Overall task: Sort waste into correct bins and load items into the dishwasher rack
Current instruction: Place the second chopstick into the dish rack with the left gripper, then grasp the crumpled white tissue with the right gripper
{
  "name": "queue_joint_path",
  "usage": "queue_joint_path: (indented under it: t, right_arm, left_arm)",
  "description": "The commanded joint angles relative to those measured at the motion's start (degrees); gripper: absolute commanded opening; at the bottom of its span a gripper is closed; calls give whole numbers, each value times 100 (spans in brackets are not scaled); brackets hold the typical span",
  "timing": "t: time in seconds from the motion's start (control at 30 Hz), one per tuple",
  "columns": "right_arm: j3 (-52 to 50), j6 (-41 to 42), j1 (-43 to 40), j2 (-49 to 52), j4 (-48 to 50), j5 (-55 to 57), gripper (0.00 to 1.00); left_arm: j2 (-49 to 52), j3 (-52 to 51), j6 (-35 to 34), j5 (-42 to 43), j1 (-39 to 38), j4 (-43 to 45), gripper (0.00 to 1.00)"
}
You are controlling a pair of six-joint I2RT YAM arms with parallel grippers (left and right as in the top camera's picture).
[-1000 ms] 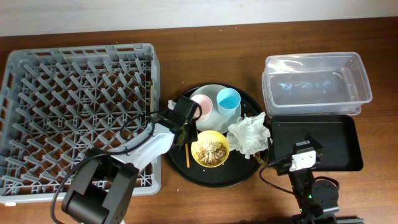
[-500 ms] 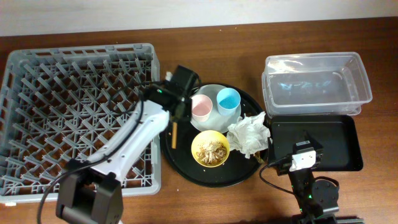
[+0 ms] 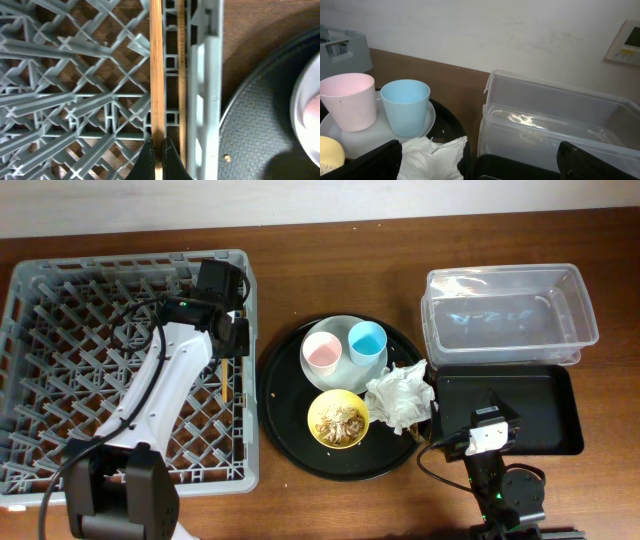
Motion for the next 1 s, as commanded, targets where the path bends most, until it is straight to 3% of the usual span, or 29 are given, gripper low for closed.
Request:
queue_joint_path:
  t: [0.0, 0.4, 0.57, 0.87, 0.97]
  right_arm:
    - [-31, 7, 15, -33, -24, -31, 99]
    - [-31, 7, 15, -33, -24, -31, 98]
    - [-31, 7, 15, -33, -22, -31, 99]
    - [-31, 7, 15, -33, -22, -31, 99]
    - [-31, 7, 15, -33, -24, -31, 99]
  left_arm:
    - [-66, 0, 125, 168, 17, 15, 1]
    - [-57, -437, 57, 17, 15, 496, 3]
    - [-55, -437, 57, -111, 15, 494, 33]
    - [-264, -240, 57, -94, 15, 422, 40]
    - [-704, 0, 52, 275, 15, 223, 49]
